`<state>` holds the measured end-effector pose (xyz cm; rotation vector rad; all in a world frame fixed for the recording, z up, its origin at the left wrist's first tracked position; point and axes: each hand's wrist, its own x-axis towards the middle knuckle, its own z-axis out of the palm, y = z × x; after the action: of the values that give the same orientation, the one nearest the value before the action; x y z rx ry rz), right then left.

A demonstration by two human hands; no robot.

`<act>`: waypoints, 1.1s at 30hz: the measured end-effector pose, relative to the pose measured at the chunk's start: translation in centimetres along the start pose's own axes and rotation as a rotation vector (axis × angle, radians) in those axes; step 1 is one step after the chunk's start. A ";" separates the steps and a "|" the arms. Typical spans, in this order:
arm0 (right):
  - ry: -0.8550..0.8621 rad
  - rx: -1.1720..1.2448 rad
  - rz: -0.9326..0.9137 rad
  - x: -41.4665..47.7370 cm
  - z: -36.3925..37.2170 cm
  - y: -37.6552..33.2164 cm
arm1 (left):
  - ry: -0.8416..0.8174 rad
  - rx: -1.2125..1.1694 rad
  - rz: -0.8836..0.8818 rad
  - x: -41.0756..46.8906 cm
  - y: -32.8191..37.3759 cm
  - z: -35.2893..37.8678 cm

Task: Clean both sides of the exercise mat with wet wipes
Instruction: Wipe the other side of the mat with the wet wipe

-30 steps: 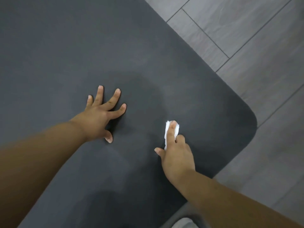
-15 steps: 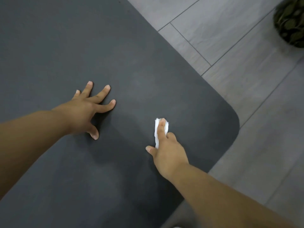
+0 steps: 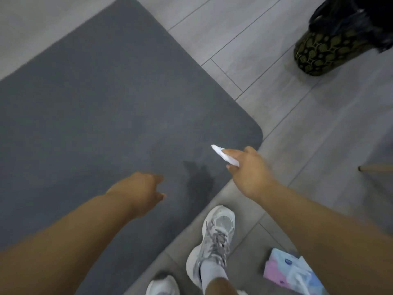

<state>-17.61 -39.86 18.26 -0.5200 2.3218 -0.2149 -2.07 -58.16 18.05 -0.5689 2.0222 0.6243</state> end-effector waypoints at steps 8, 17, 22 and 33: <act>0.066 0.110 0.024 -15.1 -10.3 -5.4 | 0.103 -0.199 -0.003 -20.7 0.6 -4.4; 0.063 0.352 0.020 -29.6 -20.0 -12.7 | 0.214 -0.464 -0.112 -38.2 2.4 -10.0; -0.113 0.236 -0.075 -33.0 -26.3 -14.0 | 0.309 -0.492 -0.102 -42.5 4.8 -14.1; -0.067 -0.014 -0.251 -25.5 -45.9 -8.9 | 0.408 -0.530 -0.183 -41.4 15.3 -24.4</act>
<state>-30.37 -36.91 69.90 -0.8137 2.1917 -0.2958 -7.22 -55.64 68.22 -1.2670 2.1374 1.0030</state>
